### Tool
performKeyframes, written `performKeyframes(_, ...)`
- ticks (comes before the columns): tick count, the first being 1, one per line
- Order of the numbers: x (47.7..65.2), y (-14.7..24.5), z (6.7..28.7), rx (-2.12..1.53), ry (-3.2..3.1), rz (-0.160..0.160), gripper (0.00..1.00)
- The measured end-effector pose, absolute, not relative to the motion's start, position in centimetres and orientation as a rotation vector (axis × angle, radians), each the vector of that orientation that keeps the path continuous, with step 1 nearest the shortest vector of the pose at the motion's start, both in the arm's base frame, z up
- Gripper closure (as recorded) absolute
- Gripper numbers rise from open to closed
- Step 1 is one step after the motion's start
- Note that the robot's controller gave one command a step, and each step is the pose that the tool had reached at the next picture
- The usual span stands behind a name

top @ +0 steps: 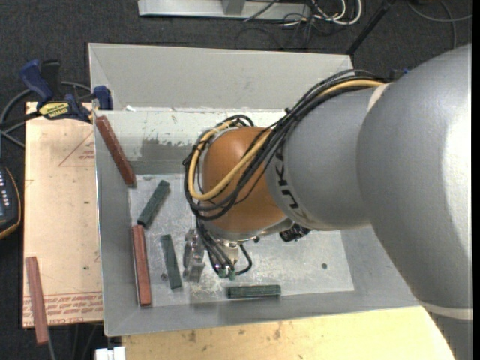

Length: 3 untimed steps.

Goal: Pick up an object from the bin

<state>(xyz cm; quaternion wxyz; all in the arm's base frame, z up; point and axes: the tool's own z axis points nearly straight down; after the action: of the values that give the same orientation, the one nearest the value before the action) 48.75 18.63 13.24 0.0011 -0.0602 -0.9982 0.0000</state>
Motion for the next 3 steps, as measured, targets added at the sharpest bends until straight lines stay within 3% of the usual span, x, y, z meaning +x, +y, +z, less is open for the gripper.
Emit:
performKeyframes(1, 49.8, 15.0, 11.5, -0.269, -3.128, 0.002, 1.00)
performKeyframes(2, 49.8, 15.2, 11.5, -0.263, -3.129, -0.001, 0.00)
performKeyframes(3, 51.5, 20.9, 10.8, -0.721, -3.059, -0.005, 0.00)
